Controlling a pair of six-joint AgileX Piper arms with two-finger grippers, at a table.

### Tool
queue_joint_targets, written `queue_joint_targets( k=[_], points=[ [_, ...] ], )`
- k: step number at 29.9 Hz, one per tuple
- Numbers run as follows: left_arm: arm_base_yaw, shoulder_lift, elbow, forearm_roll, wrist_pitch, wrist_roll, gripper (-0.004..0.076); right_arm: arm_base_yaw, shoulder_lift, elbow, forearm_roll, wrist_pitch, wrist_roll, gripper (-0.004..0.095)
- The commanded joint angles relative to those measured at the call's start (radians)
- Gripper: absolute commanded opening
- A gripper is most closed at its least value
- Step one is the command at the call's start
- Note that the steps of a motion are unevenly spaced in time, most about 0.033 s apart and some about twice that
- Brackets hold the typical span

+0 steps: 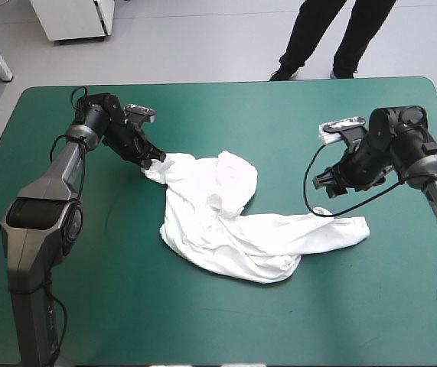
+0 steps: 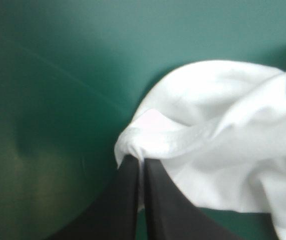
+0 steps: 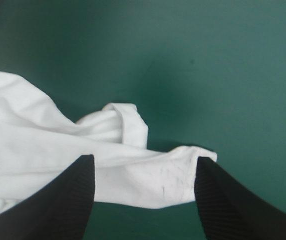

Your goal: Fold the cloth

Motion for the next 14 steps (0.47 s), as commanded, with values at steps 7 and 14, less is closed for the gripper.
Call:
queue_joint_targets(
  k=[7,14],
  points=[
    [-0.006,-0.106,-0.024,-0.071,0.063,-0.004,-0.0022,-0.025,-0.052,0.107,-0.163,-0.006,0.058,0.0554],
    [-0.006,-0.108,-0.024,-0.074,0.063,-0.002,-0.0022,-0.095,-0.047,0.212,-0.102,-0.069,0.056,0.0554]
  ],
)
